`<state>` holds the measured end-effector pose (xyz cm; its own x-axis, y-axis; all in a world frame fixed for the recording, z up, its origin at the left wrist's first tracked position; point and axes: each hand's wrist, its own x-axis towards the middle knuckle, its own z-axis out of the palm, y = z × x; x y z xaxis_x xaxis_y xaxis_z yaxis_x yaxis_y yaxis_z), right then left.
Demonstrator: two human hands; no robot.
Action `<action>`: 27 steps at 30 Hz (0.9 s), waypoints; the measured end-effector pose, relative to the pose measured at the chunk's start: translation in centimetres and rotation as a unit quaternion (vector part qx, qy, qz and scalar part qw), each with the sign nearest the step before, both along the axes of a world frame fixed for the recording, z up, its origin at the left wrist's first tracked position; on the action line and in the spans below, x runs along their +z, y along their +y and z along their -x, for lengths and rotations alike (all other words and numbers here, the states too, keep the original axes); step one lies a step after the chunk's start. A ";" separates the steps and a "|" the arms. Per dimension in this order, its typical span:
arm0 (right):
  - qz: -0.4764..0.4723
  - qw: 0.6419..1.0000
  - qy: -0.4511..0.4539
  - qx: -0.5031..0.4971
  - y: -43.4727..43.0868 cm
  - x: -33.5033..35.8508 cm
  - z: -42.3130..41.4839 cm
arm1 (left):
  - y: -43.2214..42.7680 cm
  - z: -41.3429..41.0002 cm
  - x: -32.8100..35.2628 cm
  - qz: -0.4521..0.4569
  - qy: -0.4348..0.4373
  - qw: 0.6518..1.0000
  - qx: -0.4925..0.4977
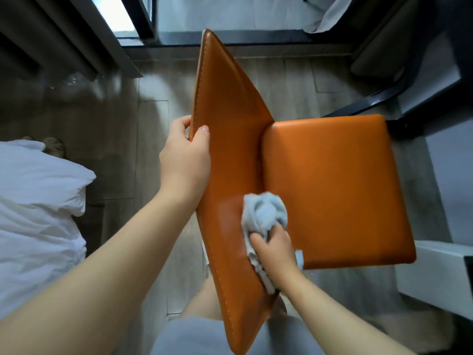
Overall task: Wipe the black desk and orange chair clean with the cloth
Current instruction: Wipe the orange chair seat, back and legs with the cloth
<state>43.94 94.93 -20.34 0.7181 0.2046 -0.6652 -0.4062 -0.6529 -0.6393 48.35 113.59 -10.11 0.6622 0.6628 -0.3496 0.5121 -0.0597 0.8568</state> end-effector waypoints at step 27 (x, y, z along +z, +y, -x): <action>-0.111 0.981 -0.153 0.048 -2.4 8.9 6.5 | -11.7 12.6 2.3 0.098 0.032 0.987 0.126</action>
<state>37.42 92.53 -11.44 0.8472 0.3969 -0.3532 -0.1162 -0.5103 -0.8521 35.74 101.89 -7.82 0.4569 0.7189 -0.5238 0.5431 0.2409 0.8044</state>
